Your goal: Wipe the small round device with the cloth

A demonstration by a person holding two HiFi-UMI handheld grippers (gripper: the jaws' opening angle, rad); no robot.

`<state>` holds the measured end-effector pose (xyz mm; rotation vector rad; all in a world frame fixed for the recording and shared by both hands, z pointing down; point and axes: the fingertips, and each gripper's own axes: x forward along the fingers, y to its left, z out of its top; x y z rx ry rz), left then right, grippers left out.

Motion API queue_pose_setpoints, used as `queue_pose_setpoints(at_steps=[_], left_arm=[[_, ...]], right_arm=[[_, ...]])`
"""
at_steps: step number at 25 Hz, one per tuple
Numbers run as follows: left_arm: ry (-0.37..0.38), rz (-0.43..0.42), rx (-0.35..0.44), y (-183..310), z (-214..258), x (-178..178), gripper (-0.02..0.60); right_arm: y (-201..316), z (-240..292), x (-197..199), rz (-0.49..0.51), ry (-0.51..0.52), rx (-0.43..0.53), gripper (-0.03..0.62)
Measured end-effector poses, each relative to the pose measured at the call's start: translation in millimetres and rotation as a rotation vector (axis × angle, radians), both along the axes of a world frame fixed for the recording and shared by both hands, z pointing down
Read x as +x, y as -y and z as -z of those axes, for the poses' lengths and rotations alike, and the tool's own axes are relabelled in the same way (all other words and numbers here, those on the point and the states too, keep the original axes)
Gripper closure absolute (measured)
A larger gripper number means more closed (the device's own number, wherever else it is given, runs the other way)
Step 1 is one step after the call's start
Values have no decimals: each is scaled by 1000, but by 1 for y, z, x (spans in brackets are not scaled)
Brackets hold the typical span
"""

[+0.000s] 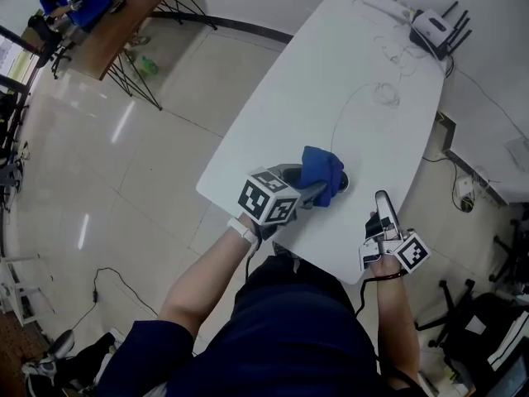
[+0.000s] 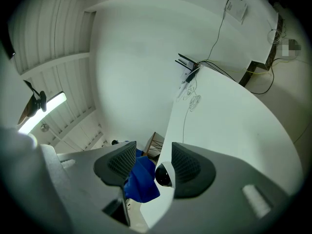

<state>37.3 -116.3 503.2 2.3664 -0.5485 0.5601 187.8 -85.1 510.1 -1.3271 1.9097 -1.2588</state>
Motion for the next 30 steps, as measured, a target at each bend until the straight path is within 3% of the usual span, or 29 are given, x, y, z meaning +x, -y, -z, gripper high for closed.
queue_pose_setpoints(at_steps=[5,9,12,15,17,23,30], left_arm=[[-136,2,-48,-18,16,35,430],[-183,176,-187,-7,-21,27,430],[-299,293,-249,-6,-32,11,430],[-424,337,-288,-12,-39,0,428],[-465,356,-319,-14,-50,-8,426],[-404,370,-367,-18,-82,-23,422],[-219,320,-406,-22,-107,-20,423]], right_arm=[[0,3,-4,8,0,4,364],[2,1,-5,7,-5,-6,365],[2,-3,-5,11,2,-15,370],[0,-9,-8,25,12,-27,373],[2,-13,-11,37,18,-34,373],[18,-18,-15,61,14,-41,373],[29,-19,-12,47,35,-43,378]])
